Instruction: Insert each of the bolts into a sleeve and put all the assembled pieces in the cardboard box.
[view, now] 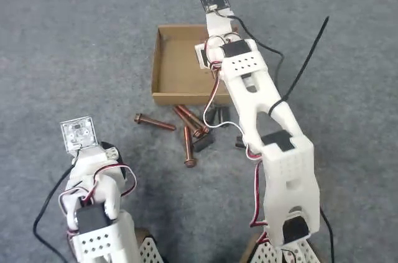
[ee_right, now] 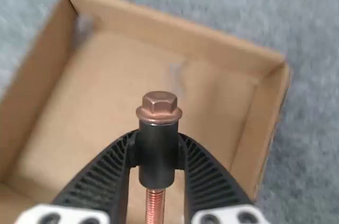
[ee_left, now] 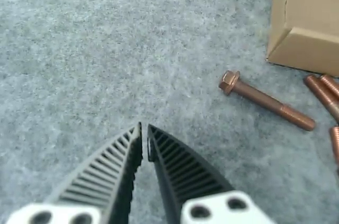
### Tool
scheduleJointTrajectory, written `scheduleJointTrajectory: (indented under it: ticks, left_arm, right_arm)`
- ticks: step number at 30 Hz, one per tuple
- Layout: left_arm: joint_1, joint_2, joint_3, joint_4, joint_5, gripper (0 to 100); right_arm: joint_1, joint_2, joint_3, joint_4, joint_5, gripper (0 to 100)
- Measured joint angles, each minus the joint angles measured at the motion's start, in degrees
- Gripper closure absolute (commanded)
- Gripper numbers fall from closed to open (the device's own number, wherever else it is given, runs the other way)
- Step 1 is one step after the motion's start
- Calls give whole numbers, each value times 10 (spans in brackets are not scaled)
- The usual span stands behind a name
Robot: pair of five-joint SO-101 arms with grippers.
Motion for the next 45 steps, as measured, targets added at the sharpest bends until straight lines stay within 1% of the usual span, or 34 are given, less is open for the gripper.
scheduleJointTrajectory:
  ticks: [5,17,18,22,23,31,38,45]
  left_arm:
    - [0,0,0,0,0,989]
    - [0,0,0,0,0,989]
    - [0,0,0,0,0,989]
    - [0,0,0,0,0,989]
    - [0,0,0,0,0,989]
    - [0,0,0,0,0,989]
    - [0,0,0,0,0,989]
    - [0,0,0,0,0,989]
  right_arm:
    - [8,35,-27,36,0,992]
    - [6,81,-29,36,0,991]
    - [6,81,-29,36,0,981]
    - [6,81,-29,37,7,873]
    - [6,81,-29,42,14,860]
    - [6,81,-43,72,30,859]
    - [8,6,-43,156,31,859]
    - [8,-83,-43,286,32,859]
